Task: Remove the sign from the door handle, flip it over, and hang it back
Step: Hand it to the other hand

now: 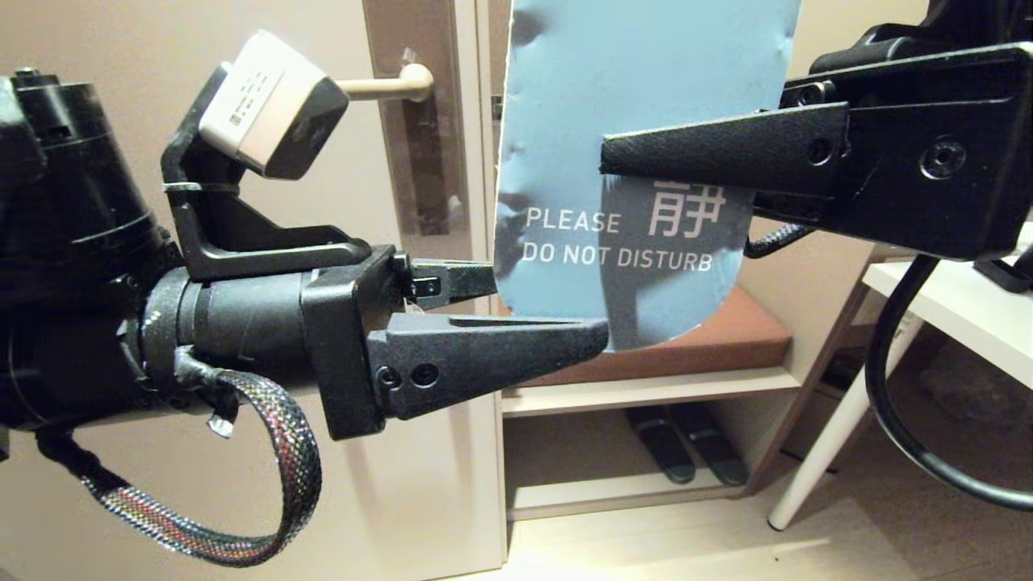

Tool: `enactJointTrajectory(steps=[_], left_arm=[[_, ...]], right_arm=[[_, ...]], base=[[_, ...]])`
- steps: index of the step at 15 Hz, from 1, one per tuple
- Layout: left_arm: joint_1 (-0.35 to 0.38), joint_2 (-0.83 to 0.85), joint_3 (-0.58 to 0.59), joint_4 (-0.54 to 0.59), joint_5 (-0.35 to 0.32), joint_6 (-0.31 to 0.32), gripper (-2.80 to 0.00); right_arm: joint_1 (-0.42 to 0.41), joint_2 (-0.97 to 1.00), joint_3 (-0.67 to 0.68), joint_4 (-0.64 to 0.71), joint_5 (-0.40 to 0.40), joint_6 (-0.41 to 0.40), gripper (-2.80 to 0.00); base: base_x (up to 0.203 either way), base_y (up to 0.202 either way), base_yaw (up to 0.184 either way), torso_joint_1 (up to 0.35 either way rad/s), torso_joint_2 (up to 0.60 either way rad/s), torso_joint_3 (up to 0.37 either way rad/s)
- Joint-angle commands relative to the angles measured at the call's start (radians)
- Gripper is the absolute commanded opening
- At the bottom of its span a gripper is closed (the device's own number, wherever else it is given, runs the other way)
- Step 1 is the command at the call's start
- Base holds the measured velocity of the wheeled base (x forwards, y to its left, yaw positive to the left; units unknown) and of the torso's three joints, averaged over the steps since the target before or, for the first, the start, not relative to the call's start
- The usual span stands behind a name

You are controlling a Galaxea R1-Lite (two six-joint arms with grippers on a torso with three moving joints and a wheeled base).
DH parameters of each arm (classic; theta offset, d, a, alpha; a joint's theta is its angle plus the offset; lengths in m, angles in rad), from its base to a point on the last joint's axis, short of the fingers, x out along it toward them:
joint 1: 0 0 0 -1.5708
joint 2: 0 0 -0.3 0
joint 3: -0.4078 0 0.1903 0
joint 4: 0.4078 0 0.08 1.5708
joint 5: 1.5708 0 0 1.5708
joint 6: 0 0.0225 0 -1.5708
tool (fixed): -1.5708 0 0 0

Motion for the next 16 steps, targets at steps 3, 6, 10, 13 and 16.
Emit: enactJointTrajectory(steps=[3,6,10,13,16], left_arm=[[-0.020,0.021,-0.021,-0.004,-0.003,-0.001,0.00],[-0.031,0.021,-0.025,-0.009,-0.003,-0.002,0.00],[-0.033,0.026,-0.025,-0.027,-0.003,-0.003,0.00],[-0.034,0.024,-0.025,-0.027,-0.005,-0.003,0.00],[-0.050,0.024,-0.022,-0.024,-0.011,-0.009,0.00]], right_arm=[[0.004,0.005,0.010,-0.004,0.006,0.003,-2.80],[0.014,0.007,0.012,-0.004,0.006,0.003,-2.80],[0.026,-0.001,0.061,-0.008,0.006,-0.005,-2.80],[0.027,0.001,0.060,-0.009,0.006,-0.005,-2.80],[0.027,0.004,0.058,-0.010,0.006,-0.008,-2.80]], base=[[0.000,0.000,0.000,0.000,0.00,0.000],[0.000,0.000,0.000,0.000,0.00,0.000],[0.000,0.000,0.000,0.000,0.00,0.000],[0.000,0.000,0.000,0.000,0.00,0.000],[0.000,0.000,0.000,0.000,0.00,0.000]])
